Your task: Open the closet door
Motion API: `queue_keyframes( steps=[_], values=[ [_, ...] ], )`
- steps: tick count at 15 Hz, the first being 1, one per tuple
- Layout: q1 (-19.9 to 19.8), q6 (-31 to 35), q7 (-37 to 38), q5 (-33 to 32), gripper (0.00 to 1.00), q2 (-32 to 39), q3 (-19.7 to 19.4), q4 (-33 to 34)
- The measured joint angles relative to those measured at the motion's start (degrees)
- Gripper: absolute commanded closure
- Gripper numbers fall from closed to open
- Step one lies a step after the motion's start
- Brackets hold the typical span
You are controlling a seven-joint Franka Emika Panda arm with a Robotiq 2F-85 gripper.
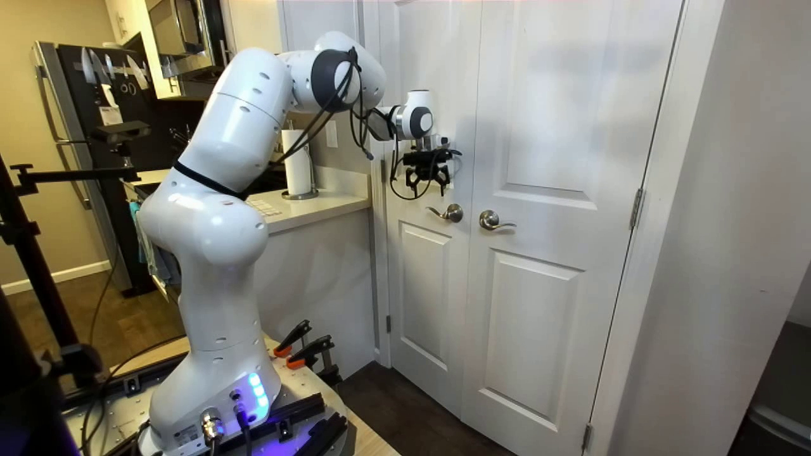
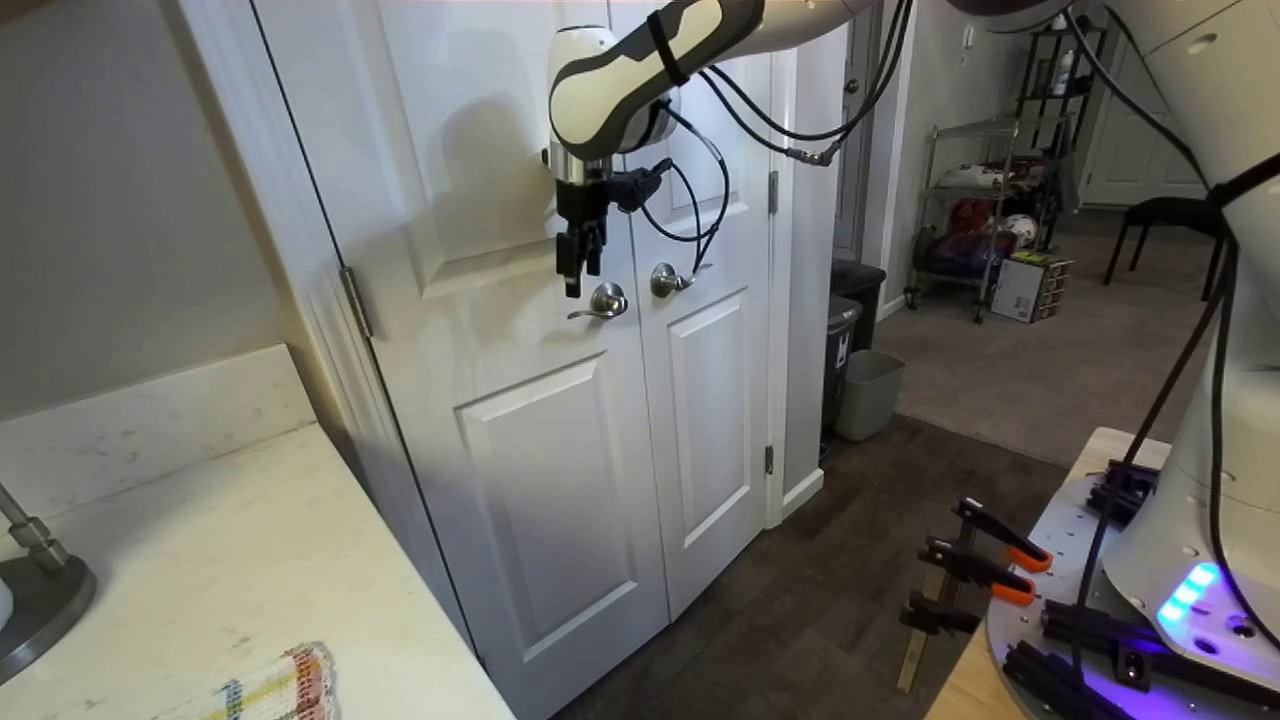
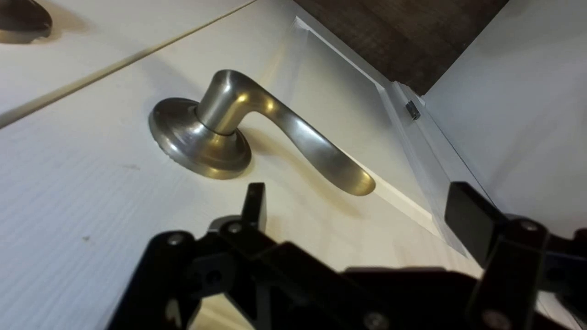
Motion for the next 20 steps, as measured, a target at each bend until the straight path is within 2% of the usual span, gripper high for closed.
queue_keyframes(
  steps=[8, 16, 20],
  values=[
    [4.1, 3.4, 0.2, -1.8, 0.0, 2.4, 0.9, -1.4],
    [6.3, 5.5, 2.7, -11.9, 0.0, 2.7, -1.1, -3.9],
    [6.7, 5.9, 3.8, -14.9, 0.0, 2.7, -2.4, -4.7]
  ],
)
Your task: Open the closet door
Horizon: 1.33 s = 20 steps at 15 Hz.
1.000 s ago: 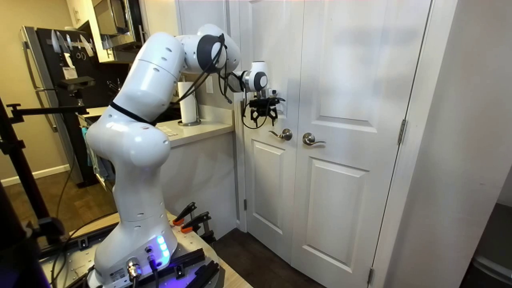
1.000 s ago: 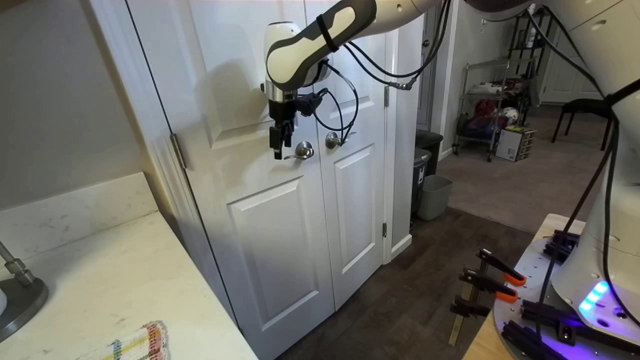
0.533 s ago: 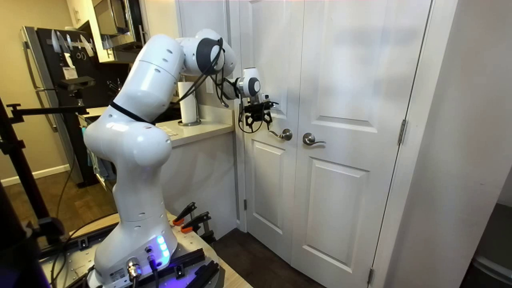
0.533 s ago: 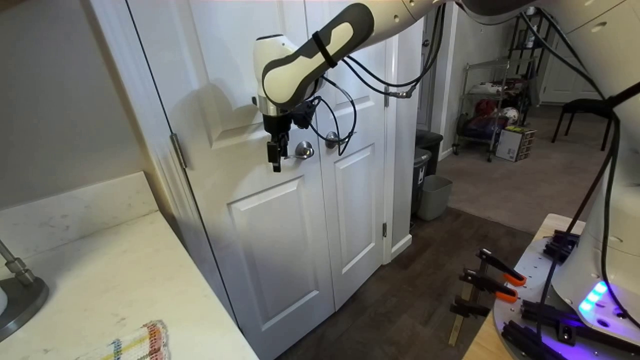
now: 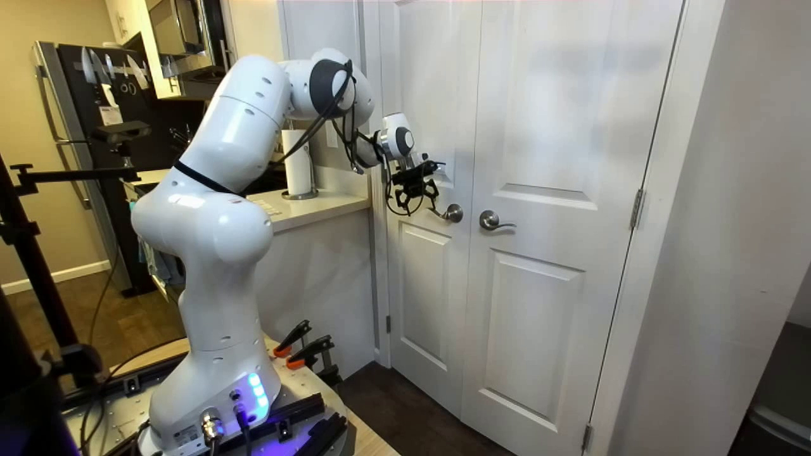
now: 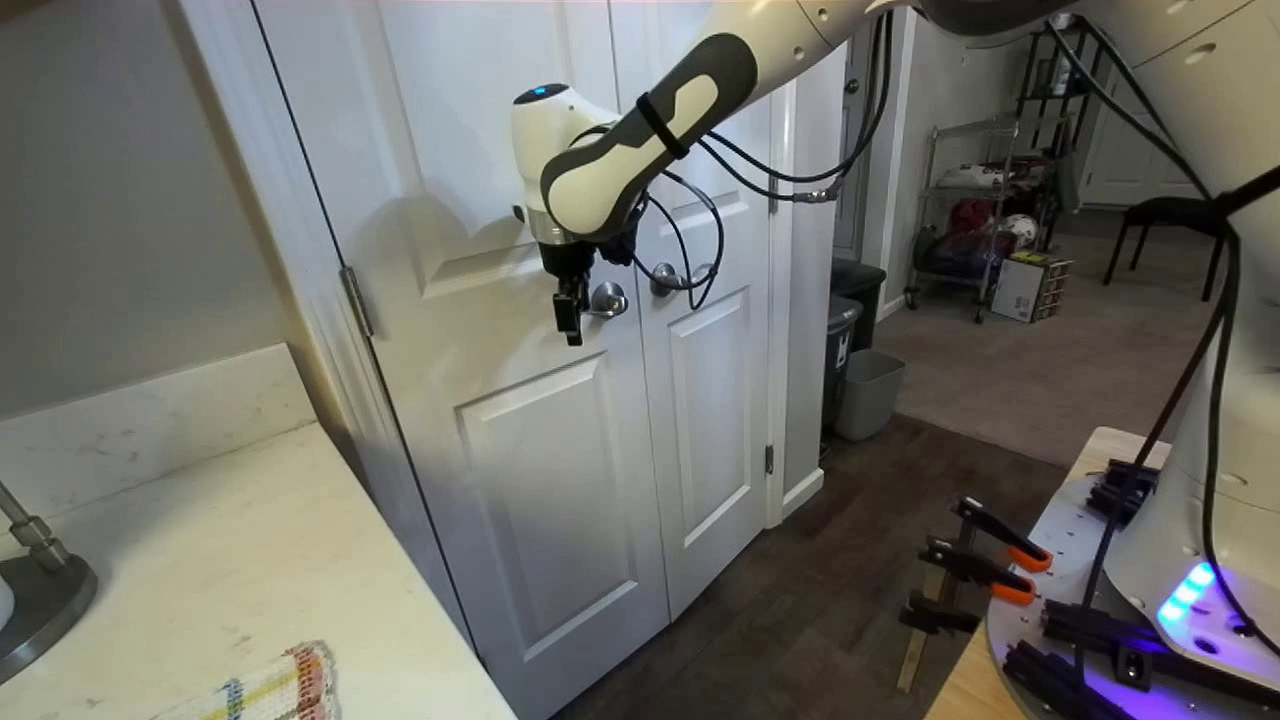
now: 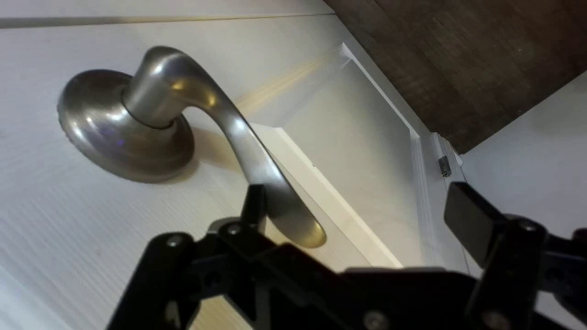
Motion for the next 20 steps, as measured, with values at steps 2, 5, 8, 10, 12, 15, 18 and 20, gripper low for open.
queue_keyframes(
  steps=[2, 5, 8, 10, 12, 15, 18, 20],
  values=[
    [-0.2, 0.5, 0.0, -1.2, 0.0, 0.0, -1.1, -0.8],
    [-0.5, 0.7, 0.0, -1.8, 0.0, 0.1, -2.1, -1.8],
    [-0.5, 0.7, 0.1, -1.8, 0.0, 0.0, -1.9, -2.1],
    [-0.6, 0.6, 1.2, -1.2, 0.0, -0.1, -1.6, -2.2],
    [-0.8, 0.4, 2.5, -0.1, 0.0, -0.3, -1.2, -2.2],
    [-1.3, -0.4, 4.0, 2.9, 0.0, -0.9, -0.7, -2.4],
    [-2.0, -0.7, 4.8, 5.7, 0.0, -1.5, -0.2, -2.9],
    [-2.3, -0.7, 5.6, 6.7, 0.0, -2.0, 0.2, -3.6]
  ],
)
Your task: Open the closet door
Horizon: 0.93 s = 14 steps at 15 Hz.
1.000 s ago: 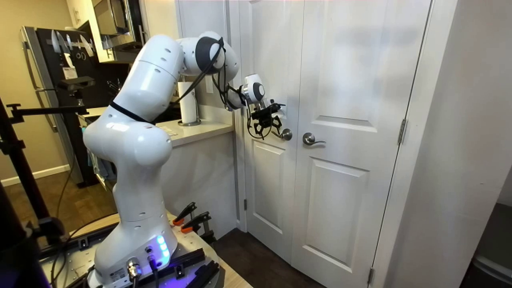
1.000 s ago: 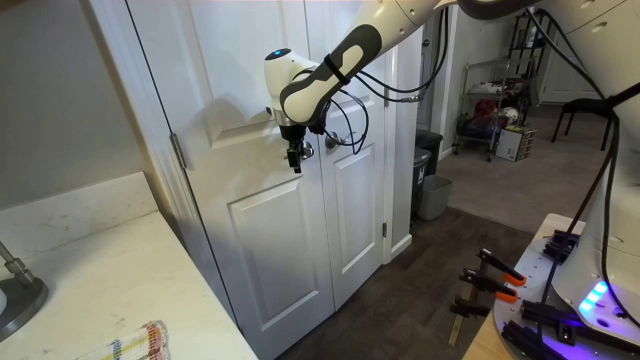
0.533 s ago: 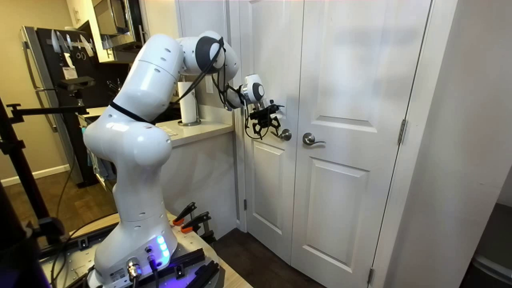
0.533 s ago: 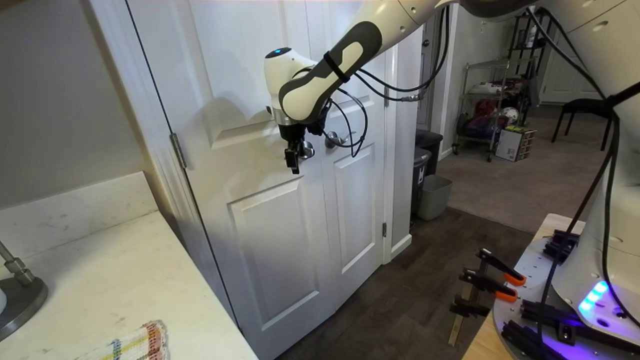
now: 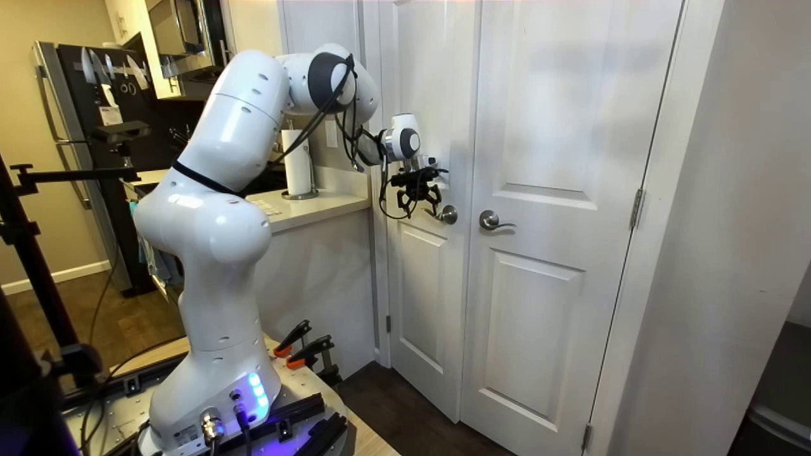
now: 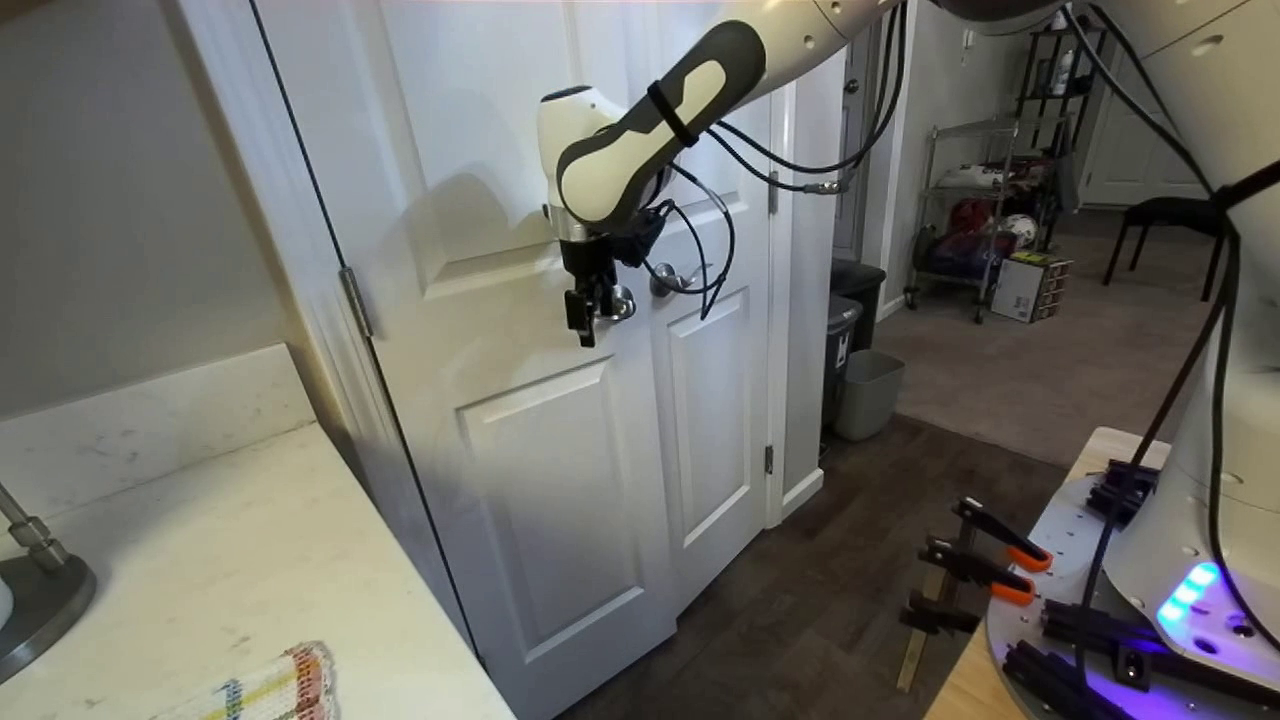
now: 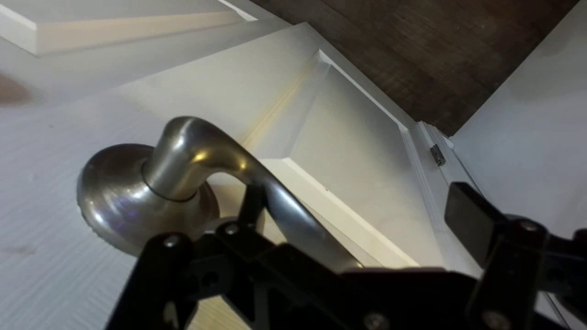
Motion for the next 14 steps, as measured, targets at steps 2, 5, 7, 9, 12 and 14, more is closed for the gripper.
queue_keyframes(
  steps=[2, 5, 7, 9, 12, 14],
  values=[
    [-0.2, 0.0, 0.6, 0.7, 0.0, -0.6, 0.3, -0.9],
    [-0.3, 0.0, 0.9, 2.3, 0.0, -1.6, 0.8, -2.6],
    [-0.7, 0.4, 0.9, 3.2, 0.0, -2.6, 1.5, -4.7],
    [-1.0, 1.3, 0.9, 4.1, 0.0, -4.6, 2.2, -7.8],
    [-1.0, 3.5, 1.3, 6.0, 0.0, -8.0, 2.9, -13.2],
    [-1.3, 5.2, 1.6, 8.0, 0.0, -10.1, 3.6, -16.3]
  ],
)
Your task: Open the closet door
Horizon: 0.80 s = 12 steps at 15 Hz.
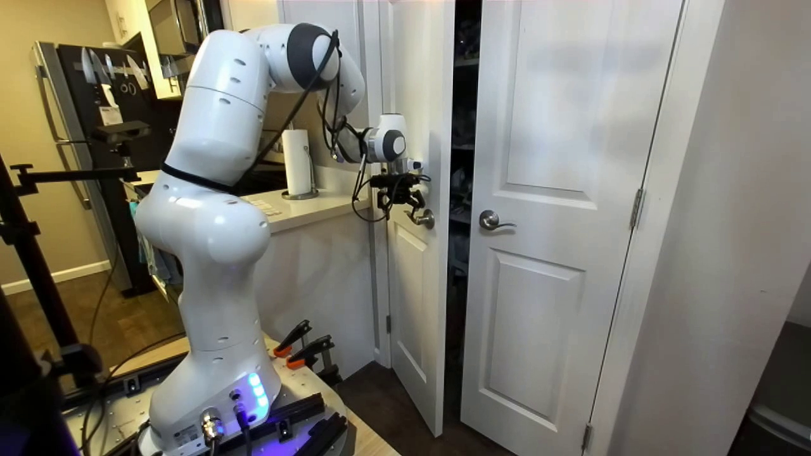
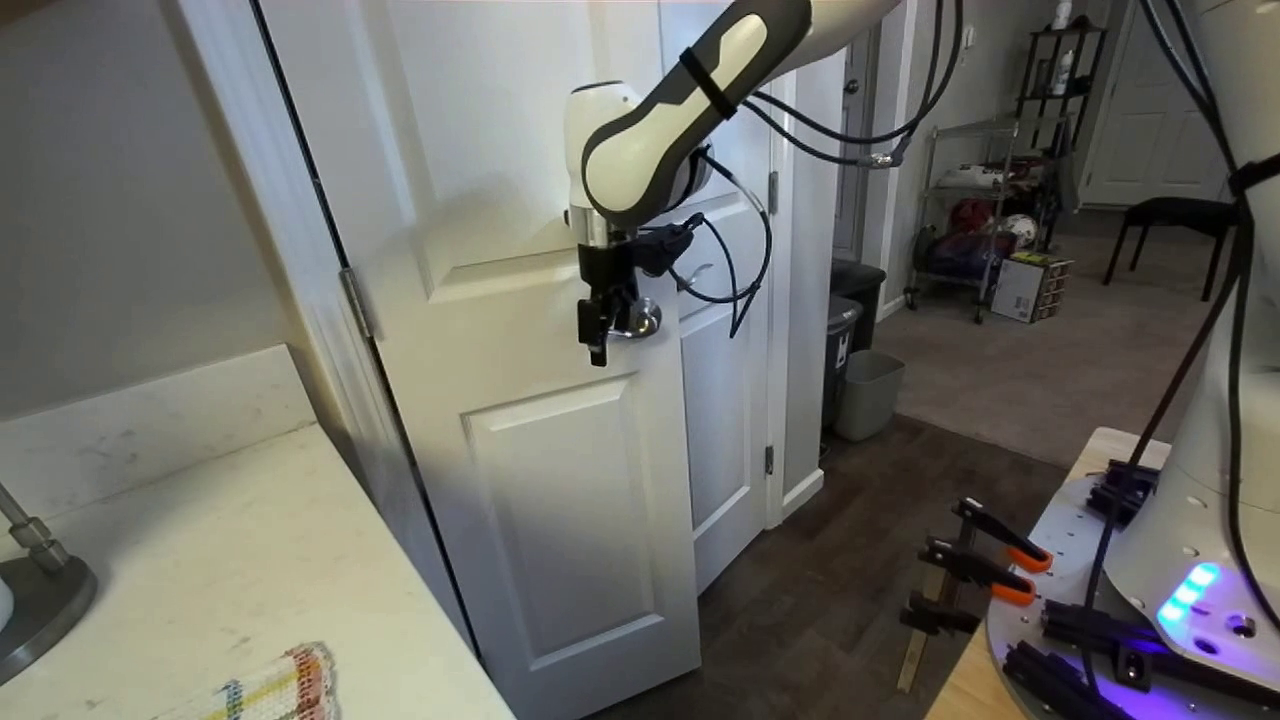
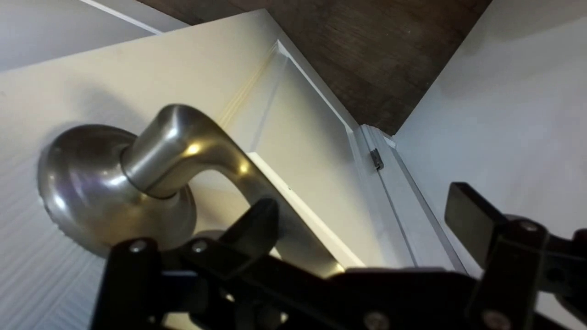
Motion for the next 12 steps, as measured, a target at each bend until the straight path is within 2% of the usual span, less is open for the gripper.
queue_keyframes(
  steps=[2, 6, 9, 12],
  values=[
    [-1.4, 1.7, -1.4, 4.5, 0.0, -1.9, 1.9, -2.7],
    [-4.3, 2.8, -11.9, 16.7, 0.0, -3.9, 8.7, -5.8],
    [-4.1, -0.4, -18.4, 19.7, 0.0, -4.5, 12.6, -5.5],
    [-3.9, -7.0, -23.8, 19.9, 0.0, -4.6, 14.5, -4.0]
  ],
)
